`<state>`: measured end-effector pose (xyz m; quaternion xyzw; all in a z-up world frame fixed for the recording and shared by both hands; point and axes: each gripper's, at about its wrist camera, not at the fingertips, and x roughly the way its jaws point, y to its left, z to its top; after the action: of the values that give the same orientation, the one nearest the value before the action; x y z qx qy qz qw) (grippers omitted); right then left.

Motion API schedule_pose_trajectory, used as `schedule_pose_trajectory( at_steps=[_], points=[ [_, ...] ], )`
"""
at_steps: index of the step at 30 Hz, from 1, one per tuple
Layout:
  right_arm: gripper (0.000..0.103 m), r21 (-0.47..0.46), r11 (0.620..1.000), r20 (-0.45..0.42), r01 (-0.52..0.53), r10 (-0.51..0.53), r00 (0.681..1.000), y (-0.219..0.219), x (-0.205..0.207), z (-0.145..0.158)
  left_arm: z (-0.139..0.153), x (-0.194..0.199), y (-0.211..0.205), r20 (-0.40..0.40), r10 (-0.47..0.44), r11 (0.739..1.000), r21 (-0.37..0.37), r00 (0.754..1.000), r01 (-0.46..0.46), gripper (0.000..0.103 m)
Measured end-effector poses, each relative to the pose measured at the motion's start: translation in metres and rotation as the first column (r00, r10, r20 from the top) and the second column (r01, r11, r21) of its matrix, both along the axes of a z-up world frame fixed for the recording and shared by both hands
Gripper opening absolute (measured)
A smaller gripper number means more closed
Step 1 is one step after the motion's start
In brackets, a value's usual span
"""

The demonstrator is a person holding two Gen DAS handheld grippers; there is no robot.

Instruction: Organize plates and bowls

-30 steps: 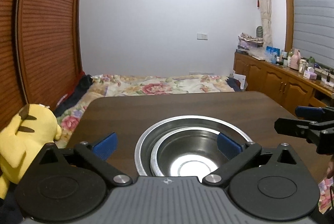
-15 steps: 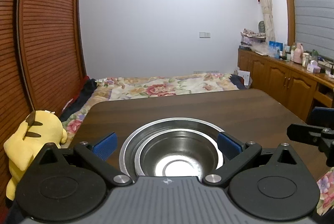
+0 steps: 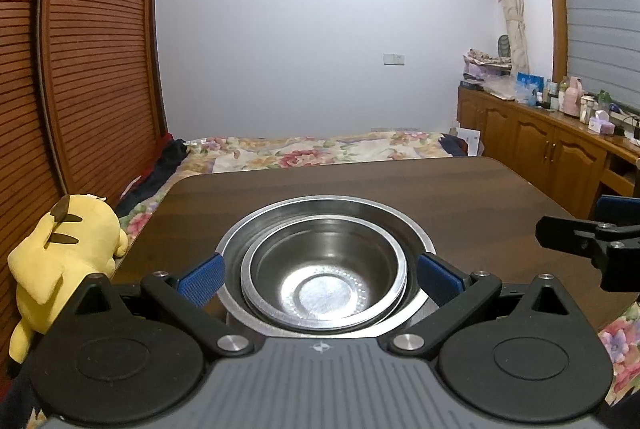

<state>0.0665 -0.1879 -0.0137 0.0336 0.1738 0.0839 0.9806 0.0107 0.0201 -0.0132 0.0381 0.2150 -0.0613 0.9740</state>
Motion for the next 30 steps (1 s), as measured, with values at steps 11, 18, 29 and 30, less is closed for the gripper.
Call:
schedule_pose_trajectory(
  at_steps=[11, 18, 29, 30],
  points=[
    [0.103, -0.030, 0.999, 0.003, 0.041, -0.041, 0.999, -0.002, -0.006, -0.014, -0.015, -0.001, 0.003, -0.018, 0.026, 1.000, -0.004, 1.000, -0.026, 0.103],
    [0.103, -0.031, 0.998, -0.021, 0.052, -0.052, 0.998, -0.003, -0.006, -0.025, -0.024, -0.002, 0.004, -0.021, 0.038, 0.999, -0.003, 0.999, -0.038, 0.103],
    [0.103, -0.025, 0.997, -0.027, 0.071, -0.071, 0.997, -0.008, -0.009, -0.031, -0.027, -0.002, 0.005, -0.030, 0.037, 0.999, -0.003, 0.999, -0.037, 0.103],
    [0.103, -0.024, 0.997, -0.028, 0.071, -0.072, 0.997, -0.008, -0.009, -0.031, -0.027, -0.002, 0.005, -0.030, 0.038, 0.999, -0.004, 0.999, -0.038, 0.103]
  ],
)
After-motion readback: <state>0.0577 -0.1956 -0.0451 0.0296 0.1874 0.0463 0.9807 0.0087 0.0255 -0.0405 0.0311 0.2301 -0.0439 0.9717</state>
